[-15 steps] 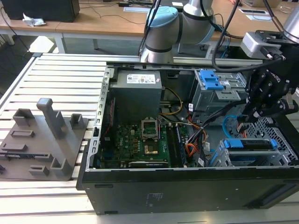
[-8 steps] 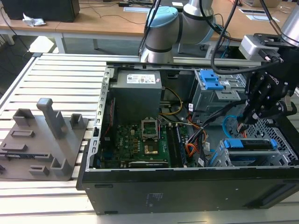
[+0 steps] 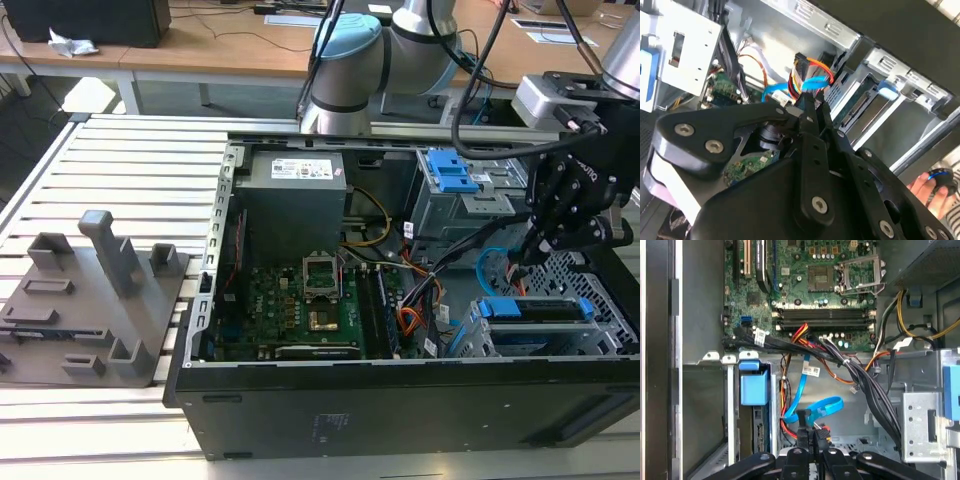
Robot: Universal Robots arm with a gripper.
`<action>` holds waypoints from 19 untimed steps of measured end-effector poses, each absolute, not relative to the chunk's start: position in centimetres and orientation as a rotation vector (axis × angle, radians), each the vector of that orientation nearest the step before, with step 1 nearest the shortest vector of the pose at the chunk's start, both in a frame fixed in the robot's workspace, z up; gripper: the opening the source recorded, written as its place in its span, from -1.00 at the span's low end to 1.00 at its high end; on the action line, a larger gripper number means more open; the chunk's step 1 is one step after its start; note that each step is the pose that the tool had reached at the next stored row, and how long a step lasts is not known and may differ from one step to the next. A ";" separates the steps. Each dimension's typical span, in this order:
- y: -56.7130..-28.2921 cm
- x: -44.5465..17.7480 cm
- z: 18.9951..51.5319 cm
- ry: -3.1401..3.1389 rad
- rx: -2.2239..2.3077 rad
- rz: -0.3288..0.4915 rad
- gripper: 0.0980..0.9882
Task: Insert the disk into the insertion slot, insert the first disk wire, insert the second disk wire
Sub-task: 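Insert the first disk wire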
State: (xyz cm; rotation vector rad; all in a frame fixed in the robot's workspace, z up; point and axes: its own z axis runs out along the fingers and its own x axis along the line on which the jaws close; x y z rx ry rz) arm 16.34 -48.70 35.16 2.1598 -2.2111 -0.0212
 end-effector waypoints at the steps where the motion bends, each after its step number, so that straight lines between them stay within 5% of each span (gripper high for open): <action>1: -48.7 17.5 35.1 -2.211 2.160 -0.022 -0.83; 10: -52.9 17.3 35.0 -2.210 2.160 -0.022 -0.83; 19: -53.1 16.9 34.4 -2.213 2.171 -0.038 -0.83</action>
